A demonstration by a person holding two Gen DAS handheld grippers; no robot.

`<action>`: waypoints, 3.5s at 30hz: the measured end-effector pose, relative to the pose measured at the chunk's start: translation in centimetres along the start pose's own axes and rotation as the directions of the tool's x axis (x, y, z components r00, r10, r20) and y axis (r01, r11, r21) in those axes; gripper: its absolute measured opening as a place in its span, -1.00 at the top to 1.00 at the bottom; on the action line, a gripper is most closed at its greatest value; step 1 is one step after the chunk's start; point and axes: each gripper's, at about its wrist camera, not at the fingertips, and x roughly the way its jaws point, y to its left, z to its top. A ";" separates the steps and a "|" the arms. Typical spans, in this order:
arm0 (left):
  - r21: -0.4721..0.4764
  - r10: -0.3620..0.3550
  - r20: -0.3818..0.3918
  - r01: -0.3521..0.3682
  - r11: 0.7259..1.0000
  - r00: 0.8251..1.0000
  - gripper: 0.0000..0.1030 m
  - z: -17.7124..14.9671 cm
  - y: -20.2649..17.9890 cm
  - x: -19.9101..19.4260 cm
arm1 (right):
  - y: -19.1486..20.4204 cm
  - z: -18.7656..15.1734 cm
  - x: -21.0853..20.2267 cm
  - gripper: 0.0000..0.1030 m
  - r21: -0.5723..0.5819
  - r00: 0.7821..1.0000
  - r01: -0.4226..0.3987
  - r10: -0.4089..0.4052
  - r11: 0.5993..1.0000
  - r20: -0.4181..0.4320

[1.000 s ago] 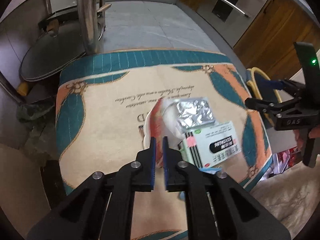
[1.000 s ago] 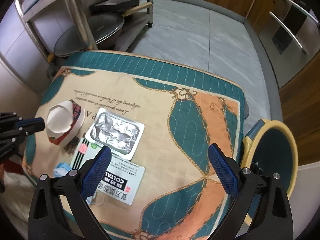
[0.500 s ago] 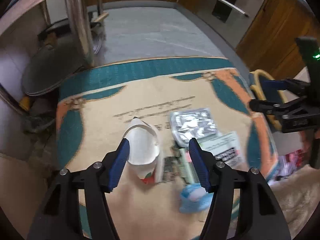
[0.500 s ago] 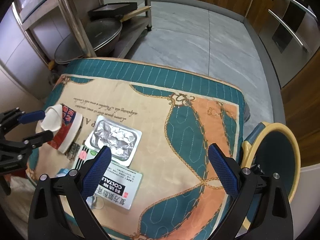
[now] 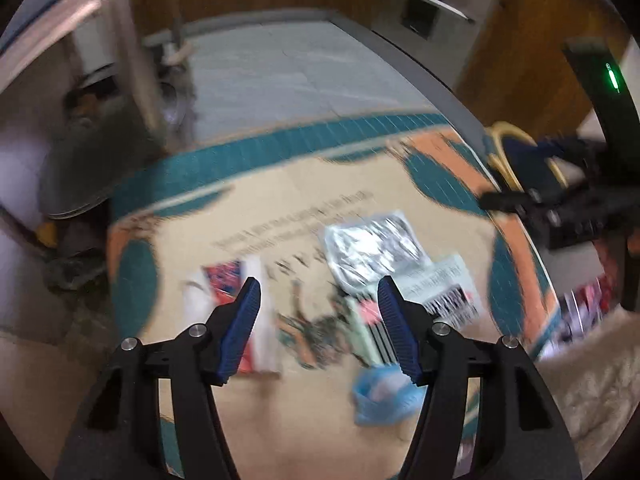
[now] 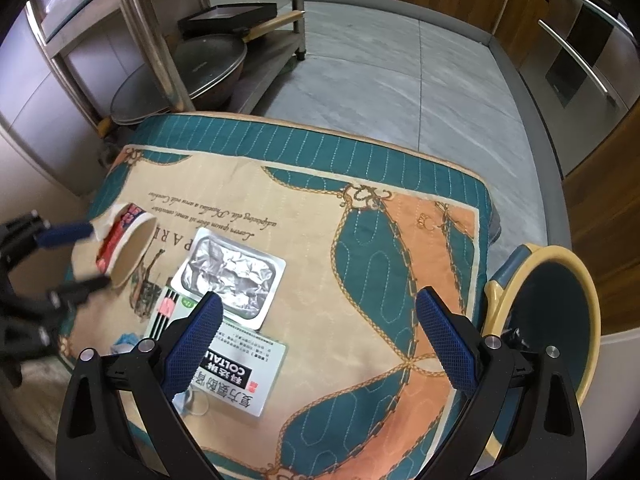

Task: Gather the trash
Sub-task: 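Lift the red floral mask with the left tool, then grasp the blue face mask with the right tool and lift it, then carry the red floral mask and blue mask over the bin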

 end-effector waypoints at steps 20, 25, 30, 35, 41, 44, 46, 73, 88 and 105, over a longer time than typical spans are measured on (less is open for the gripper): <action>-0.284 0.045 -0.181 -0.096 0.954 0.983 0.13 -2.3 8.5 5.6 | -0.3 -0.1 0.1 -0.87 0.007 1.000 -0.001 0.001 1.000 -0.006; -0.128 0.128 -0.147 -0.147 0.981 0.981 0.14 -1.1 5.6 4.4 | 0.1 -0.2 0.6 -0.86 -0.018 1.000 0.004 -0.004 1.000 -0.001; 0.042 0.173 -0.109 -0.170 0.985 0.979 0.14 0.9 1.7 1.1 | 1.1 -0.2 1.8 -0.84 -0.080 1.000 -0.023 0.021 0.997 -0.023; 0.106 0.170 -0.051 -0.164 0.981 0.984 0.14 2.5 -0.8 -3.8 | 3.6 -0.7 1.9 -0.73 -0.168 0.989 -0.146 0.139 0.975 -0.050; 0.004 0.179 -0.078 -0.179 0.984 0.981 0.14 0.5 2.0 -3.3 | 7.8 -3.2 1.0 -0.40 -0.291 0.959 -0.282 0.261 0.914 -0.107; -0.005 0.195 -0.082 -0.196 0.981 0.977 0.14 0.4 3.2 -3.1 | 10.3 -4.4 0.8 -0.20 -0.352 0.943 -0.333 0.298 0.875 -0.150; -0.034 0.184 -0.087 -0.188 0.982 0.979 0.14 0.2 4.1 -3.2 | 12.0 -4.9 0.9 -0.13 -0.386 0.932 -0.360 0.316 0.849 -0.175; 0.001 0.149 -0.052 -0.149 0.989 0.987 0.14 1.0 1.8 -3.7 | 7.5 -3.0 -3.7 0.89 -0.272 0.988 -0.131 0.149 0.953 0.047; 0.134 0.045 0.058 -0.052 0.990 0.997 0.14 4.6 -8.3 -3.5 | -2.8 -4.6 -8.1 0.89 -0.022 0.982 0.055 -0.050 0.998 0.185; 0.353 -0.126 0.080 0.090 0.931 0.989 0.13 6.7 -23.5 0.7 | -17.5 -9.8 -9.6 0.89 0.307 0.938 0.252 -0.310 0.918 0.157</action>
